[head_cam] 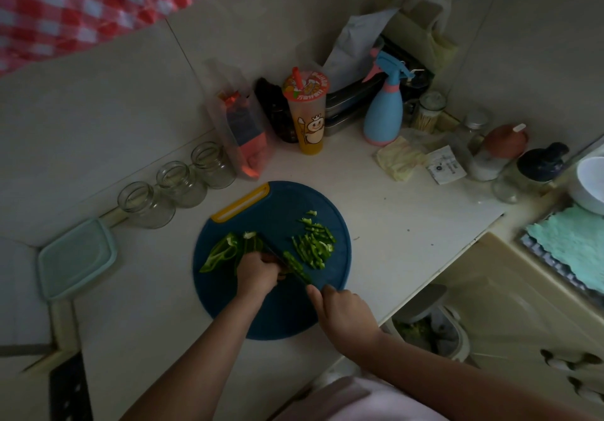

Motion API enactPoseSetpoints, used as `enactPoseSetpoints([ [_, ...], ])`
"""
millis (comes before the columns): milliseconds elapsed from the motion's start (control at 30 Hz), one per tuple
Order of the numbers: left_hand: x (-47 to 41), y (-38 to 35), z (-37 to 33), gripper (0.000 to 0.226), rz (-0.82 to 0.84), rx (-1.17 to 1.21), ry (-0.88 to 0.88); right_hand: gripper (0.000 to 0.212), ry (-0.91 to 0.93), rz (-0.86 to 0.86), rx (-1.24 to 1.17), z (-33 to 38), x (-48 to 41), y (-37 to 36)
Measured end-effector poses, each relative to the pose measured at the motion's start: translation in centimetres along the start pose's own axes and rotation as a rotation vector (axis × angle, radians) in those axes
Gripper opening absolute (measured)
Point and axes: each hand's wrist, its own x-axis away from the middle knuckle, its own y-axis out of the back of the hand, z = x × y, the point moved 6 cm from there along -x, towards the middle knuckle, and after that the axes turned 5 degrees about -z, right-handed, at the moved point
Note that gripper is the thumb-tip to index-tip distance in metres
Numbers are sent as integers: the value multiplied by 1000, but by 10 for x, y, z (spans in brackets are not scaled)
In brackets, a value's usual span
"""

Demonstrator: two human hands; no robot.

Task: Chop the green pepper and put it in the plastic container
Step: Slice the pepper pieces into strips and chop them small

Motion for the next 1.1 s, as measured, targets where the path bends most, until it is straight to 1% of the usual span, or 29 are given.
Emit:
enactPoseSetpoints([
  [233, 1, -2, -1, 10, 22, 35, -42, 44, -58, 14, -51, -10, 4, -4],
  [400, 2, -4, -4, 24, 37, 15, -101, 43, -87, 21, -71, -14, 3, -5],
  [467, 0, -5, -7, 21, 49, -7, -125, 44, -96, 16, -82, -15, 2, -4],
  [600, -3, -6, -9, 8, 47, -22, -133, 47, -116, 17, -167, -17, 2, -4],
  [700, 0, -7, -11, 11, 26, -46, -160, 52, -115, 13, -277, -14, 2, -3],
  [767, 3, -7, -11, 13, 7, -63, -174, 52, -104, -2, -295, -12, 1, -1],
  [867, 7, -8, -13, 12, -23, -69, -181, 51, -73, 0, -272, -11, 0, -3],
  [1100, 18, -2, -13, 17, -68, -48, -191, 44, -25, 5, -94, -10, 1, -7],
])
